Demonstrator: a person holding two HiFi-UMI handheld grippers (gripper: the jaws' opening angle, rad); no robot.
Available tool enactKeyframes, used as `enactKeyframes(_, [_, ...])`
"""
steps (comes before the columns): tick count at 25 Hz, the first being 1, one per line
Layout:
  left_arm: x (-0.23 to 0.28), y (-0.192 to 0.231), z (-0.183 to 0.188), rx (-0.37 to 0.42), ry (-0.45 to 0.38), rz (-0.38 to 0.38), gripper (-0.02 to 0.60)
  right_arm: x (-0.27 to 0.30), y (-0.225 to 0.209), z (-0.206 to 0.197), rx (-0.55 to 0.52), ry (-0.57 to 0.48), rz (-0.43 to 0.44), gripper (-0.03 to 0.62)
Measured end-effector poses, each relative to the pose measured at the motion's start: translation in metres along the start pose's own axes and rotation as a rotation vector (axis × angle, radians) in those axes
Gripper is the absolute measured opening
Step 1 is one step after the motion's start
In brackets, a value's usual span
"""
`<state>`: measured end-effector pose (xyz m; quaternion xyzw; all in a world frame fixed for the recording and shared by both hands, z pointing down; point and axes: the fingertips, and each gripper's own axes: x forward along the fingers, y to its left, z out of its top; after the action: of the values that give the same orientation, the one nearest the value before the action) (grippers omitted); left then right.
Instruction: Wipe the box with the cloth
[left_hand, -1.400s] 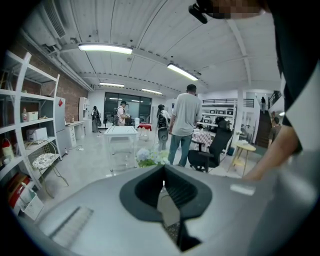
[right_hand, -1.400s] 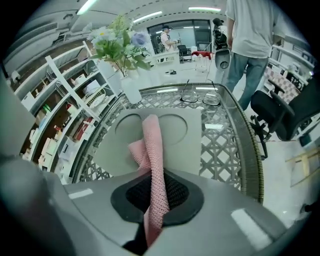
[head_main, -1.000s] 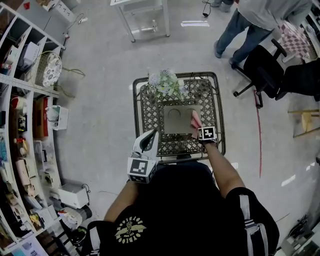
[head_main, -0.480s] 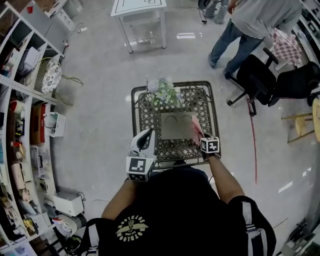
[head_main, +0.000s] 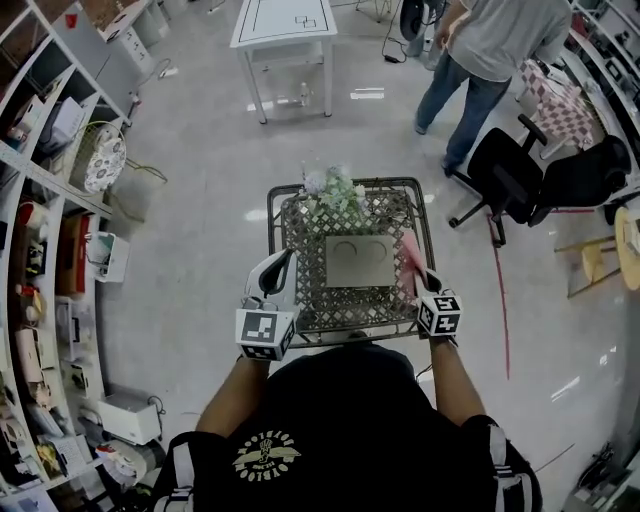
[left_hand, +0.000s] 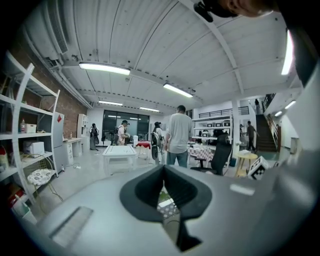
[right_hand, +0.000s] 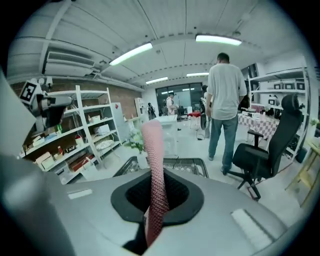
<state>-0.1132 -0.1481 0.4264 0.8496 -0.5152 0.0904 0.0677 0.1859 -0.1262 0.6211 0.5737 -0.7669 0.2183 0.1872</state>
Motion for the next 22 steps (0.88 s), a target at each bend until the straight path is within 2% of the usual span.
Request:
enactKeyframes(5, [-0.02,0.018,0.028,0.0,-0.048,-0.003,0.0,-0.066,0.021,0.088,-0.014,-0.238,0.004,0.017])
enactKeyframes(12, [-0.047,0.032,0.073,0.091,-0.138,-0.053,0.0,-0.156,0.056,0.178,-0.099,-0.501,-0.032,0.017])
enactKeyframes(16, [-0.055,0.031,0.091,0.104,-0.177,-0.065,0.0,-0.194,0.068,0.2,-0.124,-0.578,-0.073,0.017])
enactKeyframes(22, [-0.058,0.021,0.091,0.086,-0.182,-0.066,0.0,-0.206,0.068,0.202,-0.147,-0.578,-0.072,0.017])
